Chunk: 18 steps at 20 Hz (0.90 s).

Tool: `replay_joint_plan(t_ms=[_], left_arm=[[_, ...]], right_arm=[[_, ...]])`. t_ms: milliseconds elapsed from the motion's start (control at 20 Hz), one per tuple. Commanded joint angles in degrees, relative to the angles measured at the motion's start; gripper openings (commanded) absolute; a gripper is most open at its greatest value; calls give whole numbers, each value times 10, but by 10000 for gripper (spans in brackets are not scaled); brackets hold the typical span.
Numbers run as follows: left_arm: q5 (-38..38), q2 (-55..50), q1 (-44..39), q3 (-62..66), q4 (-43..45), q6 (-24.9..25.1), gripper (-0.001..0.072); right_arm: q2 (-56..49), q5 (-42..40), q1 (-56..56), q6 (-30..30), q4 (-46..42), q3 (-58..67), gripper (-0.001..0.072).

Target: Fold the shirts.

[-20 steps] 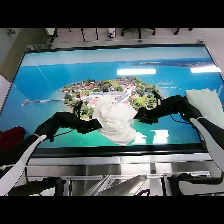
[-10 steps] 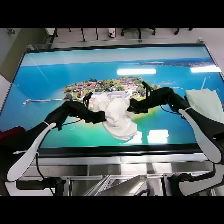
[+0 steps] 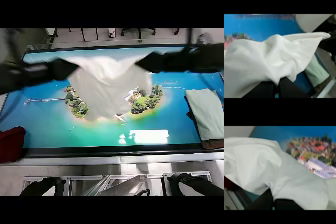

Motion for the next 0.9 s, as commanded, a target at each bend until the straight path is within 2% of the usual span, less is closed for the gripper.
replay_joint_plan(t_ms=[0, 100, 200, 350, 650, 850], left_arm=[[10, 96, 23, 147, 72, -39, 21], [23, 116, 23, 186, 155, -81, 21], [55, 114, 22, 193, 170, -87, 21], [103, 60, -10, 193, 171, -87, 22], [125, -173, -87, 193, 177, -83, 22], [179, -388, -98, 193, 176, -83, 22]], right_arm=[[114, -15, -6, -10, -75, 114, 22], [154, -15, -6, 6, -151, 129, 22], [161, -34, -6, 18, -189, 128, 22], [119, -68, -6, 20, -192, 126, 22], [-48, -92, -4, 19, -146, 39, 23], [-198, -43, -1, 19, -143, -57, 23]])
